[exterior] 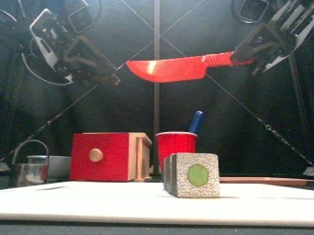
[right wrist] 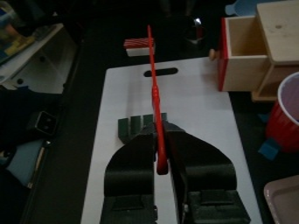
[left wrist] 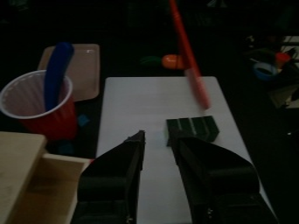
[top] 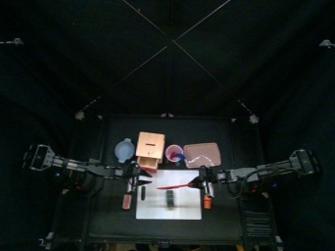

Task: Place sushi on board then cut the sushi with the knife then place the pieces on the plate
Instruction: Grasp knife edge with left hand

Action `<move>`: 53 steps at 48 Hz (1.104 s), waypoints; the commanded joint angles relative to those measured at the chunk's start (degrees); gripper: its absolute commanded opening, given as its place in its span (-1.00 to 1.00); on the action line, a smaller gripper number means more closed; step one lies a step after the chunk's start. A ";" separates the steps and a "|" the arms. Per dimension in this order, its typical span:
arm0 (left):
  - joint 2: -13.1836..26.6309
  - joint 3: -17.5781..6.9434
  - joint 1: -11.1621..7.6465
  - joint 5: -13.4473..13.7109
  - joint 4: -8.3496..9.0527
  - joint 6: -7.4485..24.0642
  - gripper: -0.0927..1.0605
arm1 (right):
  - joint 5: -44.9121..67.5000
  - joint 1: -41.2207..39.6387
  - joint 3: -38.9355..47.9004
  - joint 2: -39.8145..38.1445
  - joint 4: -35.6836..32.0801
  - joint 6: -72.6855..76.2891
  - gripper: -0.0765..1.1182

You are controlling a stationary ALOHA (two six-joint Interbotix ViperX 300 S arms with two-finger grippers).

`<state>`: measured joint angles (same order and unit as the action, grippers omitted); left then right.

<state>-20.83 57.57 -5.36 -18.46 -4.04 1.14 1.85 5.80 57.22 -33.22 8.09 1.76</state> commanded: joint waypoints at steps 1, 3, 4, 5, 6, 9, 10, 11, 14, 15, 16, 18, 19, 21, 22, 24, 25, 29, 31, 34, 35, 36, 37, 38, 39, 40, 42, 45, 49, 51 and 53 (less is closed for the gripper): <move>2.55 -1.23 -0.97 -1.58 -2.46 0.09 0.52 | 0.53 -1.32 -0.62 1.41 0.00 -0.09 -0.21; 3.69 -1.58 -0.97 -1.76 -3.69 0.09 0.56 | 0.44 -1.41 -0.53 2.02 0.00 0.00 -0.21; 4.22 -1.76 -1.05 -1.93 -4.22 0.09 0.57 | 0.26 -1.41 -0.53 2.37 0.00 0.18 -0.21; 4.75 -2.02 -0.97 -1.93 -4.75 0.09 0.59 | 0.26 -1.41 -0.44 2.55 0.00 0.26 -0.21; 5.27 -2.20 -0.97 -1.93 -5.19 0.09 0.61 | 0.18 -1.41 -0.44 2.81 0.00 0.35 -0.21; 6.86 -3.08 -0.97 -2.02 -6.15 0.26 0.67 | 0.18 -1.23 -0.35 3.34 0.00 0.35 -0.21; 7.21 -3.34 -0.97 -2.02 -6.24 0.26 0.68 | 0.18 -1.23 -0.26 3.52 0.09 0.35 -0.21; 7.56 -3.60 -0.97 -2.02 -6.15 0.26 0.69 | 0.18 -1.14 -0.26 3.60 0.18 0.35 -0.21; 8.44 -4.48 -1.05 -2.02 -6.06 0.26 0.72 | 0.18 -1.14 -0.26 3.78 0.26 0.35 -0.21; 8.79 -4.83 -1.14 -2.02 -6.15 0.26 0.74 | 0.18 -1.14 -0.26 3.96 0.26 0.35 -0.21; 9.05 -5.01 -1.14 -1.93 -6.06 0.26 0.75 | 0.18 -1.14 -0.26 3.96 0.26 0.35 -0.21; 9.49 -5.36 -1.14 -2.02 -6.06 0.26 0.77 | 0.18 -1.14 -0.35 4.04 0.18 0.35 -0.21; 9.76 -5.54 -1.14 -2.02 -6.06 0.26 0.77 | 0.18 -1.14 -0.35 4.04 0.18 0.35 -0.21; 10.20 -5.89 -1.23 -2.02 -6.15 0.26 0.78 | 0.18 -1.23 -0.44 3.96 0.00 0.35 -0.21; 10.46 -6.06 -1.23 -1.93 -6.15 0.26 0.78 | 0.18 -1.23 -0.35 4.04 0.00 0.35 -0.21; 10.81 -6.33 -1.41 -2.02 -6.24 0.26 0.78 | 0.18 -1.41 -0.35 4.04 0.00 0.35 -0.21; 10.81 -6.59 -1.58 -2.02 -6.24 0.18 0.78 | 0.18 -1.41 -0.26 3.96 0.00 0.35 -0.21; 11.34 -7.12 -2.11 -2.02 -6.42 0.09 0.77 | 0.18 -1.41 -0.26 4.04 0.00 0.35 -0.21; 11.60 -7.21 -2.29 -1.93 -6.77 0.09 0.76 | 0.26 -1.49 -0.35 4.04 0.00 0.35 -0.21; 12.39 -7.47 -2.29 -1.76 -7.47 0.00 0.76 | 0.44 -1.49 -0.35 4.04 0.00 0.26 -0.21; 12.57 -7.65 -2.37 -1.49 -7.73 0.00 0.76 | 0.44 -1.49 -0.35 4.13 0.00 0.35 -0.21; 12.74 -7.82 -2.37 -1.41 -8.09 0.09 0.76 | 0.44 -1.49 -0.35 4.13 0.00 0.26 -0.21; 13.01 -8.09 -2.46 -1.05 -8.26 0.09 0.75 | 0.44 -1.49 -0.35 4.13 0.00 0.26 -0.21; 13.18 -8.26 -2.55 -0.79 -8.35 0.18 0.75 | 0.44 -1.49 -0.35 4.13 0.00 0.26 -0.21; 13.45 -8.53 -2.64 -0.53 -8.44 0.18 0.75 | 0.44 -1.49 -0.35 4.13 0.00 0.26 -0.21; 13.80 -8.79 -2.55 0.00 -8.53 0.18 0.75 | 0.44 -1.49 -0.35 4.22 0.00 0.26 -0.21; 14.15 -9.23 -2.55 0.88 -8.61 0.18 0.74 | 0.44 -1.49 -0.26 4.22 0.00 0.26 -0.21; 14.77 -9.67 -2.55 2.20 -8.61 0.18 0.73 | 0.44 -1.49 -0.26 4.22 0.00 0.35 -0.21; 15.47 -10.37 -2.55 3.52 -8.61 0.09 0.71 | 0.44 -1.49 -0.26 4.22 0.00 0.35 -0.21; 15.73 -10.63 -2.55 3.87 -8.53 0.18 0.68 | 0.44 -1.49 -0.26 4.22 0.00 0.35 -0.21; 15.73 -10.81 -2.55 4.22 -8.61 0.18 0.66 | 0.44 -1.49 -0.26 4.22 0.00 0.26 -0.21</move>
<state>-4.92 48.60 -7.82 -14.59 -12.66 1.23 1.76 4.39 57.48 -28.65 8.09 2.02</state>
